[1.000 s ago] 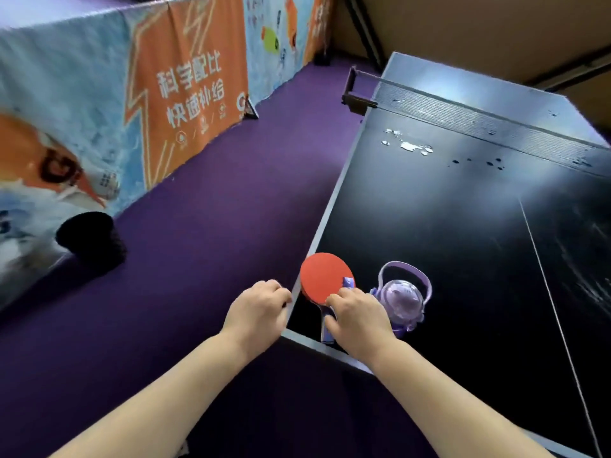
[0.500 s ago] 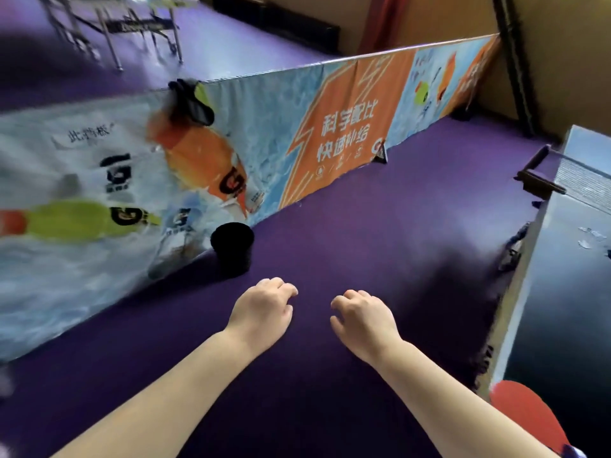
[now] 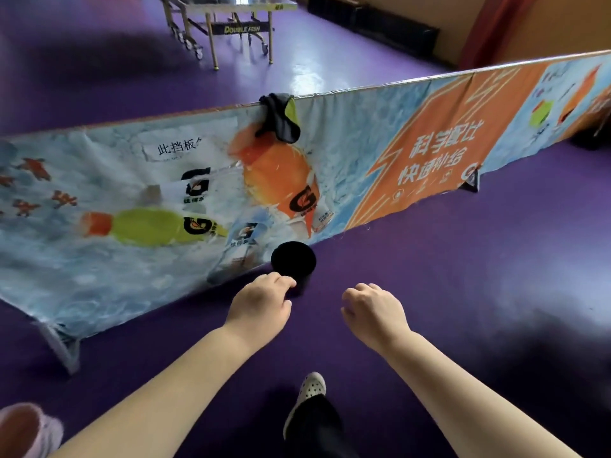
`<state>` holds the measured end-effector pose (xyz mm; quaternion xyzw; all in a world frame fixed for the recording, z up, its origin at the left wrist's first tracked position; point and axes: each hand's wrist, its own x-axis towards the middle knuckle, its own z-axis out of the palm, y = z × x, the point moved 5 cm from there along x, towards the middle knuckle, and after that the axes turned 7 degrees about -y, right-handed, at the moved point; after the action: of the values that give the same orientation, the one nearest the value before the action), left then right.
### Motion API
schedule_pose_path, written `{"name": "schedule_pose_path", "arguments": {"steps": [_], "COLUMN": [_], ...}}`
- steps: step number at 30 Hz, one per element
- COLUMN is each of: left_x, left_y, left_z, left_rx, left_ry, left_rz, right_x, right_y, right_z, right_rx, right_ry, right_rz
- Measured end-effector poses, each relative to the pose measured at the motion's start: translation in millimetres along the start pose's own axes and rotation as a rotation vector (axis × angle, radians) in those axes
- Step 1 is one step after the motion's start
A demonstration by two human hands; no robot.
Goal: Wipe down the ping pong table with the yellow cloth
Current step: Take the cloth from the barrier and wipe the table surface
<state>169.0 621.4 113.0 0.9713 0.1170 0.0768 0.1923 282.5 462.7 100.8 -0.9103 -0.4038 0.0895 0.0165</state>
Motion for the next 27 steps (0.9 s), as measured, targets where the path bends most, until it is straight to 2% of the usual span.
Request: {"name": "schedule_pose_path", "arguments": {"steps": [9, 17, 27], "left_x": [173, 272, 434], "left_y": [-58, -130, -231], "left_z": [-26, -38, -81], "left_rx": [-0.032, -0.084, -0.066], "left_ry": [0.013, 0.027, 0.038], "left_rz": [-0.171, -0.266, -0.063], "right_x": [186, 319, 490], "right_y": [30, 28, 12], "right_z": [-52, -81, -115], "right_rx": [-0.001, -0.043, 0.070], "right_ry": [-0.001, -0.041, 0.018], "right_rz": [-0.117, -0.143, 0.056]}}
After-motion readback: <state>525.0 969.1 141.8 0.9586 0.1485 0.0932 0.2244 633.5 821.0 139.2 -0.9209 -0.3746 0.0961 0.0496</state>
